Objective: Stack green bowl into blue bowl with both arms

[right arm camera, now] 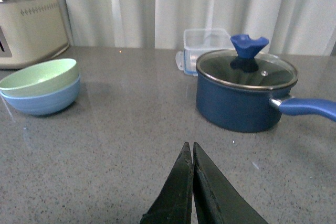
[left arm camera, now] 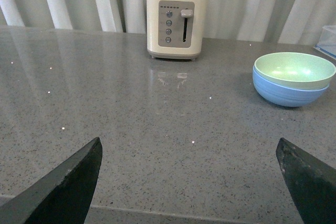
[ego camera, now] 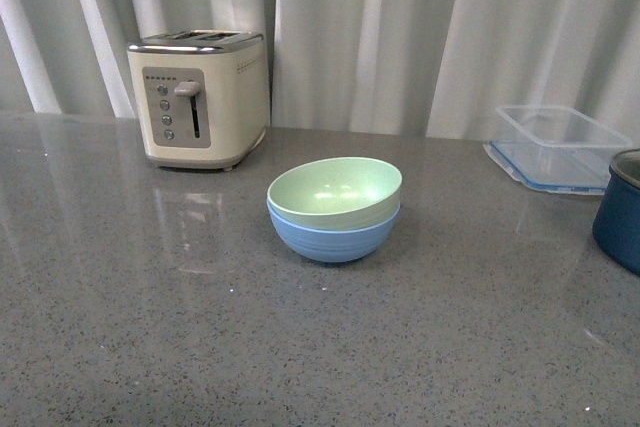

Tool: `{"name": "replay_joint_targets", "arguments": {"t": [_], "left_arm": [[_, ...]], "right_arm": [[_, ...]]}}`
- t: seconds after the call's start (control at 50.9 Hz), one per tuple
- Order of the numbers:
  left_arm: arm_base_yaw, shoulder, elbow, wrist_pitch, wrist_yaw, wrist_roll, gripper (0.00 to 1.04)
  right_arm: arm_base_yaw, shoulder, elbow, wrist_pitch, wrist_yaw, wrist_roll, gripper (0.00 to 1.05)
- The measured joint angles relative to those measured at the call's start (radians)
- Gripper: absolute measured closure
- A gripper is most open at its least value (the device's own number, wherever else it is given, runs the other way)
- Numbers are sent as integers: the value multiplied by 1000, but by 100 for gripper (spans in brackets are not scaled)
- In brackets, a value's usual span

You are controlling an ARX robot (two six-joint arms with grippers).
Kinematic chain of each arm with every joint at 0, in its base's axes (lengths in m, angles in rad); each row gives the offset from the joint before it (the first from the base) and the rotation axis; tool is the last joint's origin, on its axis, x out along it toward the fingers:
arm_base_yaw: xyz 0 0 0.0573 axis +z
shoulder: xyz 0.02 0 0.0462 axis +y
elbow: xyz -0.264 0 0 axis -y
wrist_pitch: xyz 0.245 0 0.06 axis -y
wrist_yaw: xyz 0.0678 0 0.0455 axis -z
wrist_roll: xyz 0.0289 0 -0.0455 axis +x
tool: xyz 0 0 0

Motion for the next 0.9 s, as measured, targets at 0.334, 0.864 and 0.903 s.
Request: {"name": "replay_joint_targets", "arguments": {"t": [0.334,0.864,0.903], "left_arm": [[0,0,0,0,0,0,7],[0,0,0,0,0,0,7],[0,0,0,0,0,0,7]], "right_arm": [[0,-5,0,-5,0,-1,61],[0,-5,0,-6,0,0,10],[0,-5,0,-6,0,0,10]]}}
